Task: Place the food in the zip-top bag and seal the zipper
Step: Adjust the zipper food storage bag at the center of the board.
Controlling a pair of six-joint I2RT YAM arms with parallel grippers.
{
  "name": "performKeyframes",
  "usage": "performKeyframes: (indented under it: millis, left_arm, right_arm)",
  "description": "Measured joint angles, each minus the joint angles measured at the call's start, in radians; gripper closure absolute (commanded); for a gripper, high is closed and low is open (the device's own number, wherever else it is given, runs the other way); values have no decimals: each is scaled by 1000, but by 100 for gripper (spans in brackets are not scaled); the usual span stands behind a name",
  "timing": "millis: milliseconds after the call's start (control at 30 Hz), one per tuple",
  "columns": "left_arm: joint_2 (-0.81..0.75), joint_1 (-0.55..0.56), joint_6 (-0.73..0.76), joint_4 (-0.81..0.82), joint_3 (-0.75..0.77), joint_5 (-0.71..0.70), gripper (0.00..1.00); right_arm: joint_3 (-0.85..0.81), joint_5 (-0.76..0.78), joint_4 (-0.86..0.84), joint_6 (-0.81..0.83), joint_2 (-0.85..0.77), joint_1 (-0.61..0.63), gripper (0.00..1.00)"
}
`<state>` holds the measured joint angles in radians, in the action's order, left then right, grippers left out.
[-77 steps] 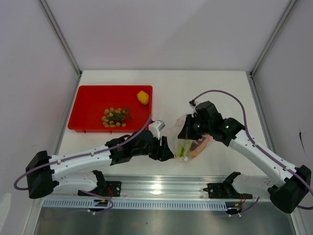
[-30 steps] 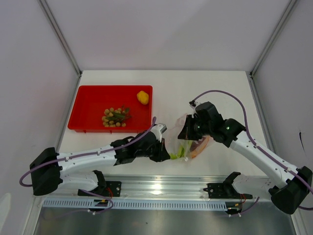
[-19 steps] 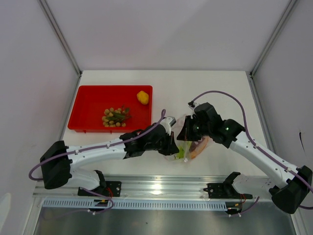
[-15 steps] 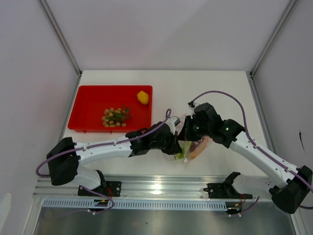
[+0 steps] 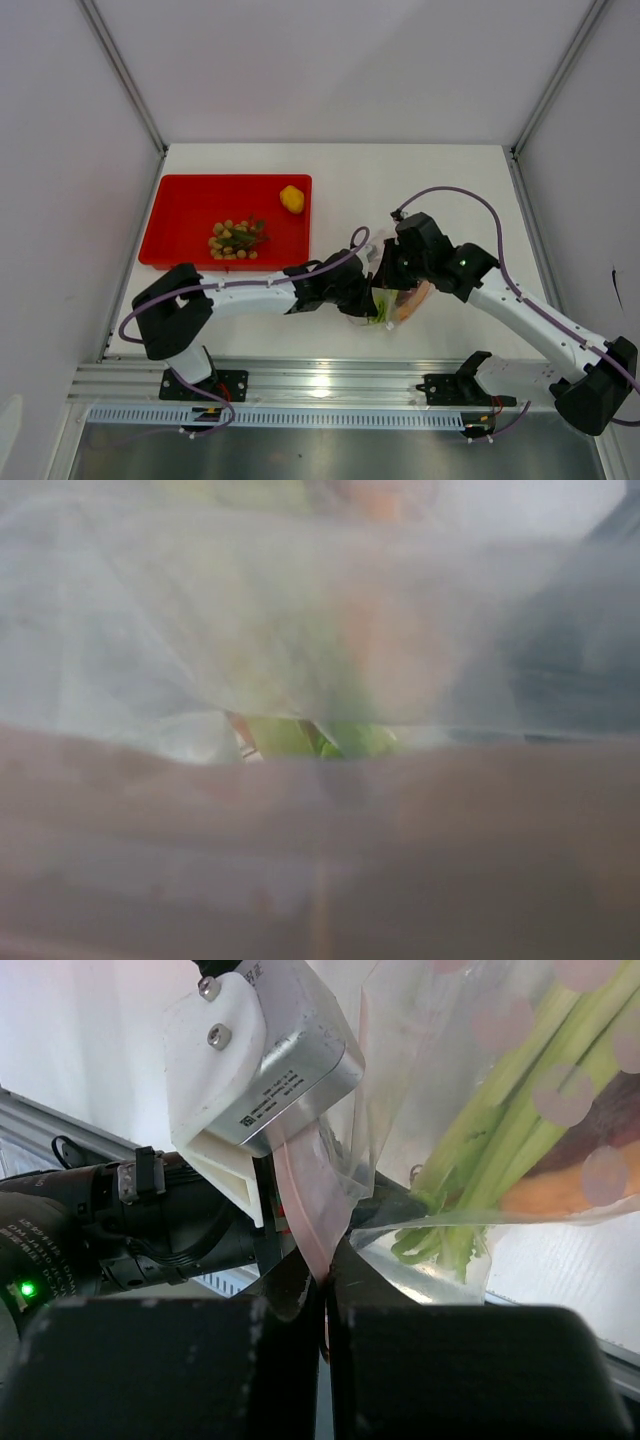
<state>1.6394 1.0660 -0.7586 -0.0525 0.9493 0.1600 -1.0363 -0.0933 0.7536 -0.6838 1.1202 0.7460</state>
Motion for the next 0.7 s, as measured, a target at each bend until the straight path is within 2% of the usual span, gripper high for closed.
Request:
performKeyframes:
  millis: [267,300,333,433,467,567,700]
  left_arm:
    - [-64,1,-9,70,-106,-27,97]
    - [-82,1,-9,72,-122,-35,89]
    - [-104,1,-6,72,-139,-42,87]
    - [-174,2,1,77,-177,-65,65]
    - [-199,2,5,77,-187,-75,54]
    - [-262,5,13,69,-205,-99,40]
    - [-336,5,27,43,-216,-132,31]
  right_arm:
    - [-12,-8,-11,-9,-2,13,100]
    - [-20,-4,-8,-8,-2,14,100]
    - [-28,2,-5,-8,-3,15,100]
    - [-43,20,-2,-4,-14,16,100]
    - [-44,26,0,-4,-19,16,100]
    - [-45,31,10,-3,-31,16,100]
    - [-45,34,18,-1,-36,16,100]
